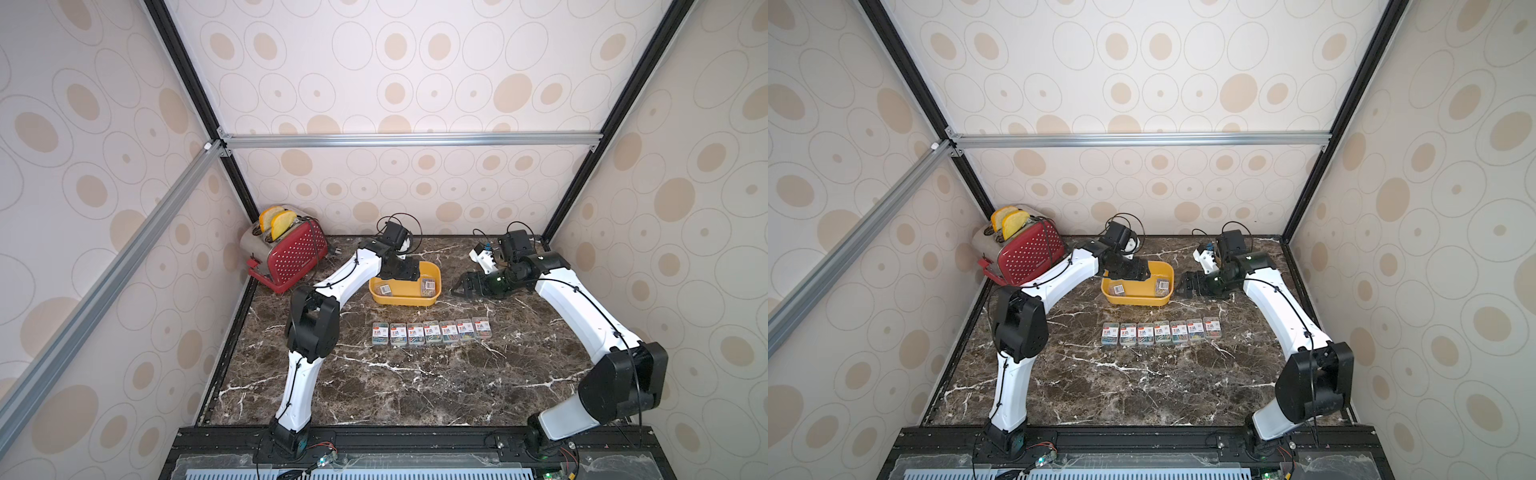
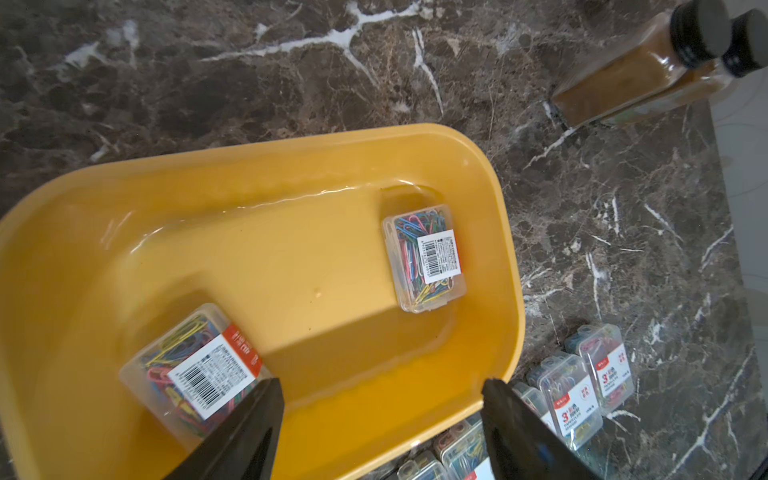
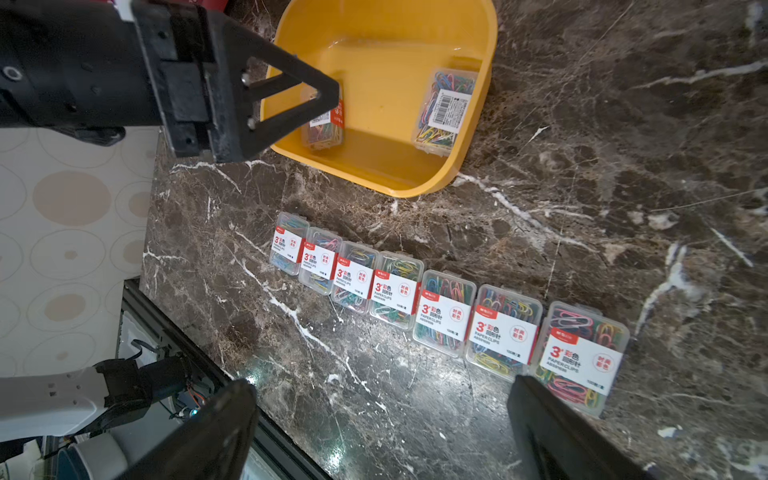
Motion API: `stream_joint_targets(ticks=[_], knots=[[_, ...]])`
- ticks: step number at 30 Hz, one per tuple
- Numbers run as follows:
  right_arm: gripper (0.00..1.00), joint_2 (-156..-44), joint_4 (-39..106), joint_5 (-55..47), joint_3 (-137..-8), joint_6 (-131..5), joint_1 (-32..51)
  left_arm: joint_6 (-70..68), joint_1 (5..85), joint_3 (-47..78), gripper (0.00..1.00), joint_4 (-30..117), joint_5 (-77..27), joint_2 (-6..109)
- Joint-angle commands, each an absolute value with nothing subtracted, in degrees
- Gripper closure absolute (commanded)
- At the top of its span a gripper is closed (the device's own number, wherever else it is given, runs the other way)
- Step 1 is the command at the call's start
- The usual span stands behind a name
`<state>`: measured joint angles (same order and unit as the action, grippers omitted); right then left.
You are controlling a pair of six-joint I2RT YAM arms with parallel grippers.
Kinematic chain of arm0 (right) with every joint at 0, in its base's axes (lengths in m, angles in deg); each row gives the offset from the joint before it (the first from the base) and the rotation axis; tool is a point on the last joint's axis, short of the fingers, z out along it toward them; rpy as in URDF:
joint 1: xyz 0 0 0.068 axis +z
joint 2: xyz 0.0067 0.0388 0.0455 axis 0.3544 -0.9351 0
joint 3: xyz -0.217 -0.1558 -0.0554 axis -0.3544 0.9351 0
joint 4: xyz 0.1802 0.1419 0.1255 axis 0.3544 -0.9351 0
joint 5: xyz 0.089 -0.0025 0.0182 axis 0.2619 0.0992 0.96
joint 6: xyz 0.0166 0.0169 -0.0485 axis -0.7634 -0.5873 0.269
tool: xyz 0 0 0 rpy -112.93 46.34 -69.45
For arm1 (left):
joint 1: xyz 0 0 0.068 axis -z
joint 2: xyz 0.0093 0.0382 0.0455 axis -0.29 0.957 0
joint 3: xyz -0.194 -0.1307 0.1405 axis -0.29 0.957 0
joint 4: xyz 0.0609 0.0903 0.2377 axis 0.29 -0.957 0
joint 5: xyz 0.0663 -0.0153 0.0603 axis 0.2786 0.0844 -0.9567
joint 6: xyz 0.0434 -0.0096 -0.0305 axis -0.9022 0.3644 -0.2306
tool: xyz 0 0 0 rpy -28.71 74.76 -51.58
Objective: Take the paper clips out of the storage box
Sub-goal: Pick up the boxed paper clips from the storage box.
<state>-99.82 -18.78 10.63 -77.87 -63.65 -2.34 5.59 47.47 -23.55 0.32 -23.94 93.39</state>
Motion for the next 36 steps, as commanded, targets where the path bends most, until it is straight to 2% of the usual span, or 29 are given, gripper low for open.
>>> stream_joint_targets(ticks=[1, 24, 33, 36], knots=[[0.0, -97.8, -19.9, 8.6, -78.6, -63.1, -2.7, 4.3, 48.5, -27.7, 0.21, 0.2, -28.0, 96.7], [0.0, -96.1, -20.9, 8.1, -74.9, -63.4, -4.4, 1.4, 54.2, -36.2, 0.09, 0.1, -32.1, 109.3], [0.0, -97.0, -21.1, 9.3, -75.3, -63.1, -4.4, 2.0, 54.2, -38.8, 0.08, -3.0, -36.4, 112.3], [0.0, -97.1, -21.1, 9.6, -75.5, -63.1, -4.4, 1.7, 54.2, -39.3, 0.13, -3.9, -37.6, 112.9]])
